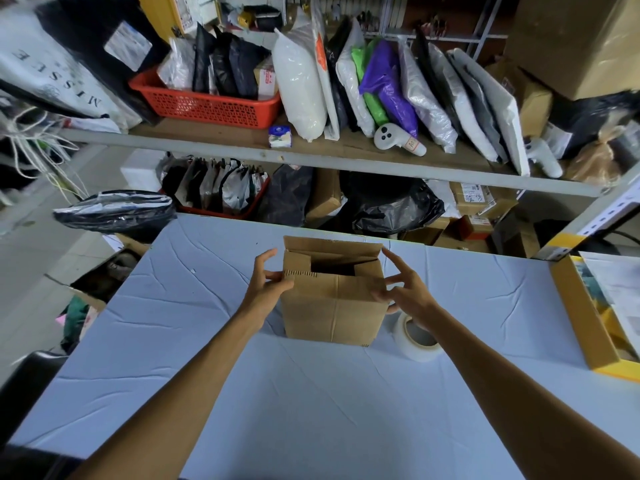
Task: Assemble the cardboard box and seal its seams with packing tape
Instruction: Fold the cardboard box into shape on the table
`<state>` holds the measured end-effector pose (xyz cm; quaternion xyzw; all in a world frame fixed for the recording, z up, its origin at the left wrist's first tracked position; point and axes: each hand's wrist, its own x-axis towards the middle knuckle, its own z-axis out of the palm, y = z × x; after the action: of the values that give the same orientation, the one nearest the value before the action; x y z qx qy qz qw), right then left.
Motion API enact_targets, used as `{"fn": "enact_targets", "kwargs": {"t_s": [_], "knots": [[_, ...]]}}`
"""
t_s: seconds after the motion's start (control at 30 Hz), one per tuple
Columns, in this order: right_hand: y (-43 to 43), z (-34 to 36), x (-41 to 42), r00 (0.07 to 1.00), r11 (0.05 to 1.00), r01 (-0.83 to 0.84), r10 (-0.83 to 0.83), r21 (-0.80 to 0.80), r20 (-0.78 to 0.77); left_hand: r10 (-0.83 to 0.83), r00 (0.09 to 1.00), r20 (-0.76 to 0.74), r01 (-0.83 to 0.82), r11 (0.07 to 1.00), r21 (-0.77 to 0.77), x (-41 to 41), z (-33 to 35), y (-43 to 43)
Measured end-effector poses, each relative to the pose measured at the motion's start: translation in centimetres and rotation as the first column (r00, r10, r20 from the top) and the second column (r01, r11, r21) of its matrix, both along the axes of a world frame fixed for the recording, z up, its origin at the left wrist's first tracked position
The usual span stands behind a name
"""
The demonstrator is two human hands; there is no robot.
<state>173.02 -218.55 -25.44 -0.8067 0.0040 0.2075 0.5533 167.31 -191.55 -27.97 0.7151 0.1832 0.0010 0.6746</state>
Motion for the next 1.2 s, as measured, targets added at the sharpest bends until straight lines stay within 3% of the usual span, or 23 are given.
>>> {"fn": "enact_targets", "kwargs": {"t_s": [0.17, 0.37, 0.5, 0.7, 1.2], "knots": [[0.3, 0.2, -0.4, 1.0, 1.0, -0.007, 0.007, -0.006, -0.003, -0.13, 0.991, -0.014, 0.13, 0.985, 0.115, 0.7, 0.8, 0.4], [0.4, 0.2, -1.0, 1.0, 1.0, -0.015, 0.015, 0.001, 0.019, -0.132, 0.991, 0.006, 0.129, 0.972, 0.197, 0.4, 0.1, 0.5], [0.7, 0.1, -1.6, 0.997, 0.999, -0.026, 0.028, -0.028, 0.071, -0.109, 0.993, 0.046, 0.099, 0.978, 0.182, 0.4, 0.0, 0.6], [1.2, 0.3, -2.4, 0.989, 0.995, 0.094, -0.096, 0.027, 0.108, -0.087, 0.99, 0.114, 0.068, 0.986, 0.155, -0.5, -0.2, 0.8], [2.0, -1.4, -6.7, 0.953, 0.979, 0.192, -0.202, 0.066, 0.227, 0.01, 0.997, 0.077, -0.013, 0.999, 0.045, -4.9, 0.3, 0.9]]}}
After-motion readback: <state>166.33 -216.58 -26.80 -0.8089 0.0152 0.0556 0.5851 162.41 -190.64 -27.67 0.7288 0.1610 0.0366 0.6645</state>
